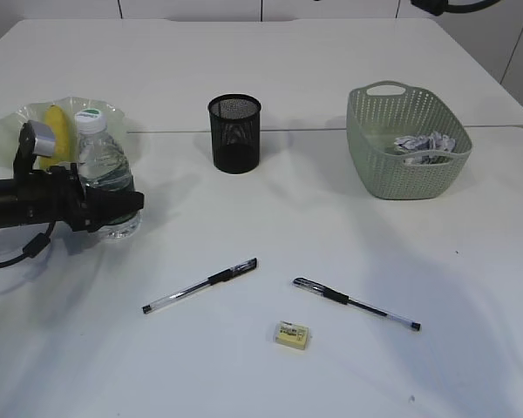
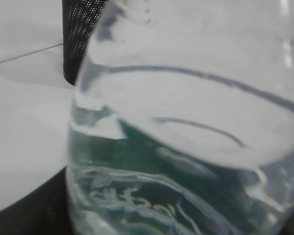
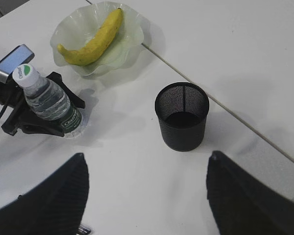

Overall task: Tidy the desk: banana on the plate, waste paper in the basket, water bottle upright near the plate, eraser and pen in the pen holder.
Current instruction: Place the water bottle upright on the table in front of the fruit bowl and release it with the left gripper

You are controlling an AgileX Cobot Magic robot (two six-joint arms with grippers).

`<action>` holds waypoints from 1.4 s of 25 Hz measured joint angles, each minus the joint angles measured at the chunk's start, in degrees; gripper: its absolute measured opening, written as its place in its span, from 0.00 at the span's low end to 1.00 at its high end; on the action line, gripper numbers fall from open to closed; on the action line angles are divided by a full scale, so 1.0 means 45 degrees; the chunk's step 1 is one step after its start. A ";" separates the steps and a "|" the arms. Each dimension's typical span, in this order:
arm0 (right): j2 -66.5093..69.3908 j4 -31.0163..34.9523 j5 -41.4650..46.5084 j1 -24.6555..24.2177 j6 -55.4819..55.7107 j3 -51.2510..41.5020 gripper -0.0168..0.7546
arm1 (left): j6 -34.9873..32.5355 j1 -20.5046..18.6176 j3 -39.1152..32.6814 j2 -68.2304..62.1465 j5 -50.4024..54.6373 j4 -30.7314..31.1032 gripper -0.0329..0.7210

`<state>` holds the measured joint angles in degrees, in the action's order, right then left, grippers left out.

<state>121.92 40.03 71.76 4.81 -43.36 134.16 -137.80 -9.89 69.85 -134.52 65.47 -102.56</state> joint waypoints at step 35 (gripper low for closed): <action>0.0000 0.0000 0.0000 0.0000 0.0000 0.0000 0.74 | 0.0764 0.0000 0.0000 0.0540 0.0012 0.0032 0.80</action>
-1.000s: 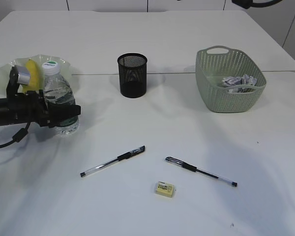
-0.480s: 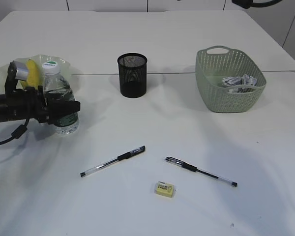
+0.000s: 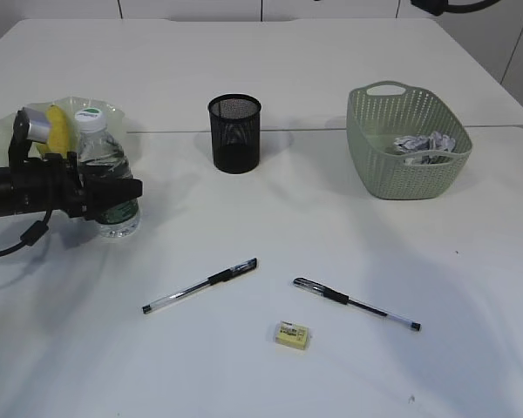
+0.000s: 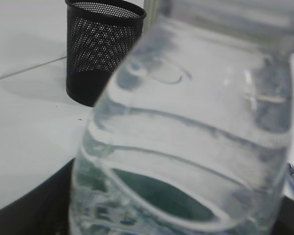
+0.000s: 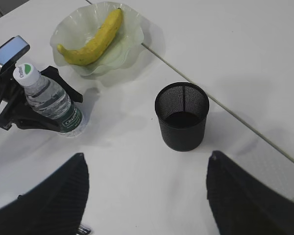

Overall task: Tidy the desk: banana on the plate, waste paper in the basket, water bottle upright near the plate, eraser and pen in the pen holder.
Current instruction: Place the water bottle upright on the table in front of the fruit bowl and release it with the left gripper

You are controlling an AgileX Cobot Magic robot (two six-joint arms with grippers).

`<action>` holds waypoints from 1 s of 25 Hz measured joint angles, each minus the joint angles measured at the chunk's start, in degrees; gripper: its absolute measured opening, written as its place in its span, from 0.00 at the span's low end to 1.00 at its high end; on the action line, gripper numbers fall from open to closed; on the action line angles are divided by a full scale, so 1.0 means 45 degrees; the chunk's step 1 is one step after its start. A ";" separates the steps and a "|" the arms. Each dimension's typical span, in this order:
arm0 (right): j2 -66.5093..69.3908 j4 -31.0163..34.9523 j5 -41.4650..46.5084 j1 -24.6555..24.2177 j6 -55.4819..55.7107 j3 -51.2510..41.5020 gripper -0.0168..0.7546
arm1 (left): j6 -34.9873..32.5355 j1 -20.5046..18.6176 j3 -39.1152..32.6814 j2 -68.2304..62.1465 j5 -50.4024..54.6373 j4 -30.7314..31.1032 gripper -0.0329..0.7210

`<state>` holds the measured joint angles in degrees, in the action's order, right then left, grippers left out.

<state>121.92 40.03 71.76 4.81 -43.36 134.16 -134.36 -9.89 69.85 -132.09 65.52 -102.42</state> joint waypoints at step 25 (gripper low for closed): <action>0.0000 0.0000 0.0000 0.0000 0.0000 0.0000 0.74 | 0.0000 0.0000 0.0000 0.0000 0.0020 0.0000 0.77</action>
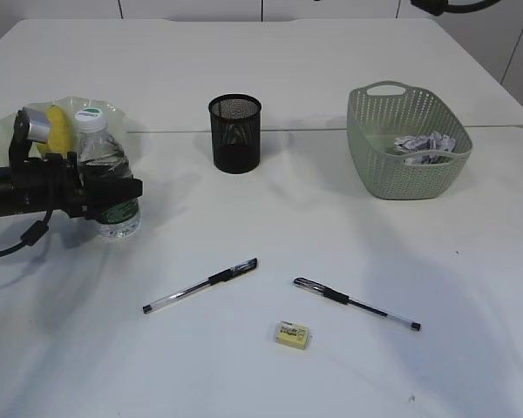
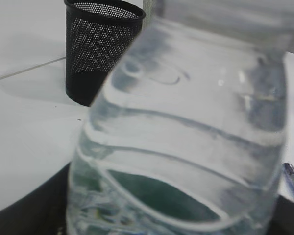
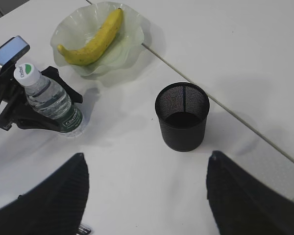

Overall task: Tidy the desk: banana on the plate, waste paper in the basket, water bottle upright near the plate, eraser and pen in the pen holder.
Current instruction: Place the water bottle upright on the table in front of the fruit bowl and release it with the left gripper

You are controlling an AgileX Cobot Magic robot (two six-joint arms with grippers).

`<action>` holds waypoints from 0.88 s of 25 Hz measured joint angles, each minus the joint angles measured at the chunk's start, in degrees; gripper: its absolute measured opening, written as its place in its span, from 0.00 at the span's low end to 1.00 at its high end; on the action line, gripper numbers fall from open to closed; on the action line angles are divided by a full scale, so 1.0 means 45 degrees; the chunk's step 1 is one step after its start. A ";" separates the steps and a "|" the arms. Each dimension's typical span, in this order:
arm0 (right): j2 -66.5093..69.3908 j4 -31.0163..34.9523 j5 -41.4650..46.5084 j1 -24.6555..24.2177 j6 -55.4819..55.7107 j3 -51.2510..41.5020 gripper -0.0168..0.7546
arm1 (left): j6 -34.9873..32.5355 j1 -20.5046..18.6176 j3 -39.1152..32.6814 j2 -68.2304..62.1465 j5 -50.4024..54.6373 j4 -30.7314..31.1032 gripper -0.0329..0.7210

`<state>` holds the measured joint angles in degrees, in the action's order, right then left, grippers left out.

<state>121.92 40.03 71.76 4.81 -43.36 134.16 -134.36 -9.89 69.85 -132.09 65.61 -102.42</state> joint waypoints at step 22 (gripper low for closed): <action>0.0000 0.0000 0.0000 0.0000 0.0000 0.0000 0.74 | 0.1445 0.0000 -0.0023 0.0186 -0.0042 0.0030 0.84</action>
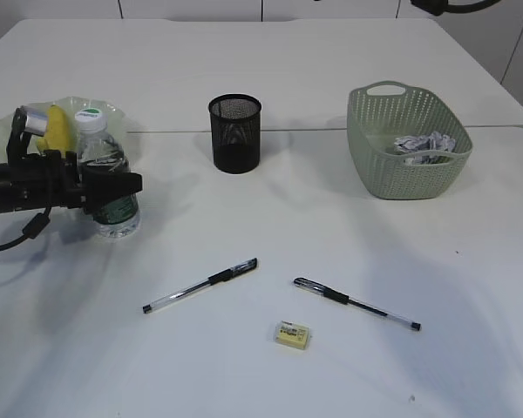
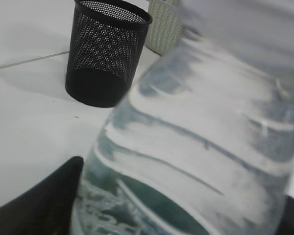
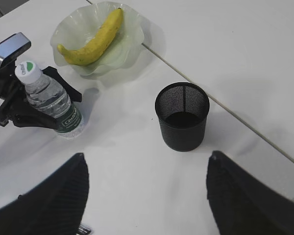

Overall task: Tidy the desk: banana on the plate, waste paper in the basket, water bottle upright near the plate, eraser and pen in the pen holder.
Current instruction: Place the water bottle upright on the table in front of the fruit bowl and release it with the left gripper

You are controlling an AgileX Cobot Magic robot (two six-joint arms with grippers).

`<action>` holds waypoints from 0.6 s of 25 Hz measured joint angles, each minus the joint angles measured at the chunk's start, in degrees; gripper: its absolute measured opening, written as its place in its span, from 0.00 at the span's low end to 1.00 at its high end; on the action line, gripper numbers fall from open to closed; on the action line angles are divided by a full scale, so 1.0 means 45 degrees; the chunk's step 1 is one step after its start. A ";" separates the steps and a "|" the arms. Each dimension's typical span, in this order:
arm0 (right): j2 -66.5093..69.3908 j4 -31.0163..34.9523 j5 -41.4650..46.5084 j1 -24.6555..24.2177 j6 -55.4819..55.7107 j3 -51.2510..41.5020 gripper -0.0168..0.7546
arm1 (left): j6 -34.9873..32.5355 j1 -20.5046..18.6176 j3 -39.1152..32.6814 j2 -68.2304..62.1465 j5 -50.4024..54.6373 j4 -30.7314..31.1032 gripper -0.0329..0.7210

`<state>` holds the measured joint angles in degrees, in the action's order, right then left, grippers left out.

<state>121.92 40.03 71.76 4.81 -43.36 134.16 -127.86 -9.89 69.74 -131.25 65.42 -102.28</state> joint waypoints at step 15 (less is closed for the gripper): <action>0.0000 0.0000 0.0000 0.0000 0.0000 0.0000 0.74 | 0.0267 -0.0165 -0.0045 0.0073 0.0059 0.0000 0.77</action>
<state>121.92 40.03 71.76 4.81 -43.36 134.16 -126.66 -10.64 69.54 -130.93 65.69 -102.28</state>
